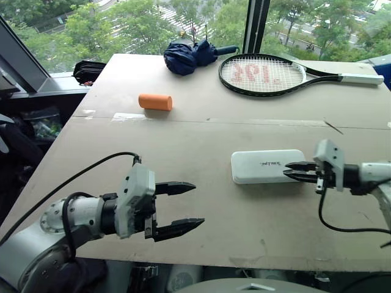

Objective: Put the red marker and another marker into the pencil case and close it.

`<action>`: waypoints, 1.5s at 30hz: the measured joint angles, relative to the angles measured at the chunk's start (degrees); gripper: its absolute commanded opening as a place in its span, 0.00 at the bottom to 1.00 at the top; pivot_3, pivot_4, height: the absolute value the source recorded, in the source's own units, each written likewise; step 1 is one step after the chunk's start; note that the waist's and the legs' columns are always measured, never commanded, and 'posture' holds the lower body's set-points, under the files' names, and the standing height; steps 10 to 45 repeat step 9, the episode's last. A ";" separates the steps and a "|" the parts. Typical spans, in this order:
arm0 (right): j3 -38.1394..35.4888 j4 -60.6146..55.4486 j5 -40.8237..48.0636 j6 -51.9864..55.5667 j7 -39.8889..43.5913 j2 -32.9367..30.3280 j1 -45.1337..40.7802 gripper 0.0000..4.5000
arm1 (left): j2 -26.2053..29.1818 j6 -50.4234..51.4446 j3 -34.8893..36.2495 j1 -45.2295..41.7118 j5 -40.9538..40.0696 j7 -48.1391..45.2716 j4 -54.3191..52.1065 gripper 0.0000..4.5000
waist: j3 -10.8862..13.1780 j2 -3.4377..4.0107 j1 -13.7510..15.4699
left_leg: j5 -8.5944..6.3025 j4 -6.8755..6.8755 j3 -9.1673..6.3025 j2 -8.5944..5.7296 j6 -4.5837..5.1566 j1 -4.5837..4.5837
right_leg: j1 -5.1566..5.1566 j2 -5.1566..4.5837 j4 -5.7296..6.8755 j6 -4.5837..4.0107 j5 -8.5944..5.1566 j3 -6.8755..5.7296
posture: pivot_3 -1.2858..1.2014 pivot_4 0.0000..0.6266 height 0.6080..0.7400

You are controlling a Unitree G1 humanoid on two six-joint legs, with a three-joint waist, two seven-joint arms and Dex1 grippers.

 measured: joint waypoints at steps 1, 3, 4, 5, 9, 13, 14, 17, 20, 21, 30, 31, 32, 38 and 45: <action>-3.23 -2.36 1.09 -0.29 0.02 -0.18 4.02 0.51 | -0.05 -0.50 0.40 1.20 0.60 -0.70 0.68 0.87 | 0.01 0.00 -0.07 | 0.00 -0.01 -0.08 0.05 0.00 -0.09 | -0.05 0.05 0.00 0.06 0.04 -0.02 | 0.52 0.24 0.94; -8.22 -5.19 2.90 -0.30 0.40 -0.26 10.39 0.72 | 0.00 -1.53 2.04 4.32 2.21 -2.60 1.90 0.87 | 0.02 0.04 -0.22 | 0.00 -0.07 -0.13 0.11 0.00 -0.14 | -0.12 0.15 -0.03 0.07 0.04 -0.07 | 0.52 0.24 0.94; -12.55 -6.37 3.53 -1.09 0.88 -0.09 16.08 0.83 | 0.02 -2.26 2.98 6.18 3.14 -4.19 2.79 0.87 | 0.06 0.10 -0.16 | 0.00 -0.11 -0.16 0.11 0.00 -0.21 | -0.16 0.15 -0.05 0.06 0.03 -0.08 | 0.52 0.24 0.94; -16.79 -6.77 3.91 -1.99 1.69 0.45 21.22 0.94 | 0.01 -2.88 4.43 8.01 3.86 -5.45 3.48 0.87 | 0.08 0.13 -0.09 | 0.00 -0.13 -0.21 0.11 0.00 -0.25 | -0.19 0.17 -0.08 0.03 0.01 -0.12 | 0.52 0.24 0.94; -31.19 -6.64 5.09 -6.15 4.84 4.01 35.50 0.99 | -0.10 -4.72 7.72 12.70 6.52 -9.18 6.50 0.87 | 0.09 0.15 -0.08 | -0.01 -0.15 -0.14 0.15 0.01 -0.24 | -0.15 0.19 -0.20 -0.14 -0.11 -0.15 | 0.52 0.24 0.94; -31.19 -6.64 5.09 -6.15 4.84 4.01 35.50 0.99 | -0.10 -4.72 7.72 12.70 6.52 -9.18 6.50 0.87 | 0.09 0.15 -0.08 | -0.01 -0.15 -0.14 0.15 0.01 -0.24 | -0.15 0.19 -0.20 -0.14 -0.11 -0.15 | 0.52 0.24 0.94; -31.19 -6.64 5.09 -6.15 4.84 4.01 35.50 0.99 | -0.10 -4.72 7.72 12.70 6.52 -9.18 6.50 0.87 | 0.09 0.15 -0.08 | -0.01 -0.15 -0.14 0.15 0.01 -0.24 | -0.15 0.19 -0.20 -0.14 -0.11 -0.15 | 0.52 0.24 0.94; -31.19 -6.64 5.09 -6.15 4.84 4.01 35.50 0.99 | -0.10 -4.72 7.72 12.70 6.52 -9.18 6.50 0.87 | 0.09 0.15 -0.08 | -0.01 -0.15 -0.14 0.15 0.01 -0.24 | -0.15 0.19 -0.20 -0.14 -0.11 -0.15 | 0.52 0.24 0.94; -31.19 -6.64 5.09 -6.15 4.84 4.01 35.50 0.99 | -0.10 -4.72 7.72 12.70 6.52 -9.18 6.50 0.87 | 0.09 0.15 -0.08 | -0.01 -0.15 -0.14 0.15 0.01 -0.24 | -0.15 0.19 -0.20 -0.14 -0.11 -0.15 | 0.52 0.24 0.94; -31.19 -6.64 5.09 -6.15 4.84 4.01 35.50 0.99 | -0.10 -4.72 7.72 12.70 6.52 -9.18 6.50 0.87 | 0.09 0.15 -0.08 | -0.01 -0.15 -0.14 0.15 0.01 -0.24 | -0.15 0.19 -0.20 -0.14 -0.11 -0.15 | 0.52 0.24 0.94; -31.19 -6.64 5.09 -6.15 4.84 4.01 35.50 0.99 | -0.10 -4.72 7.72 12.70 6.52 -9.18 6.50 0.87 | 0.09 0.15 -0.08 | -0.01 -0.15 -0.14 0.15 0.01 -0.24 | -0.15 0.19 -0.20 -0.14 -0.11 -0.15 | 0.52 0.24 0.94; -31.19 -6.64 5.09 -6.15 4.84 4.01 35.50 0.99 | -0.10 -4.72 7.72 12.70 6.52 -9.18 6.50 0.87 | 0.09 0.15 -0.08 | -0.01 -0.15 -0.14 0.15 0.01 -0.24 | -0.15 0.19 -0.20 -0.14 -0.11 -0.15 | 0.52 0.24 0.94; -31.19 -6.64 5.09 -6.15 4.84 4.01 35.50 0.99 | -0.10 -4.72 7.72 12.70 6.52 -9.18 6.50 0.87 | 0.09 0.15 -0.08 | -0.01 -0.15 -0.14 0.15 0.01 -0.24 | -0.15 0.19 -0.20 -0.14 -0.11 -0.15 | 0.52 0.24 0.94; -31.19 -6.64 5.09 -6.15 4.84 4.01 35.50 0.99 | -0.10 -4.72 7.72 12.70 6.52 -9.18 6.50 0.87 | 0.09 0.15 -0.08 | -0.01 -0.15 -0.14 0.15 0.01 -0.24 | -0.15 0.19 -0.20 -0.14 -0.11 -0.15 | 0.52 0.24 0.94; -31.19 -6.64 5.09 -6.15 4.84 4.01 35.50 0.99 | -0.10 -4.72 7.72 12.70 6.52 -9.18 6.50 0.87 | 0.09 0.15 -0.08 | -0.01 -0.15 -0.14 0.15 0.01 -0.24 | -0.15 0.19 -0.20 -0.14 -0.11 -0.15 | 0.52 0.24 0.94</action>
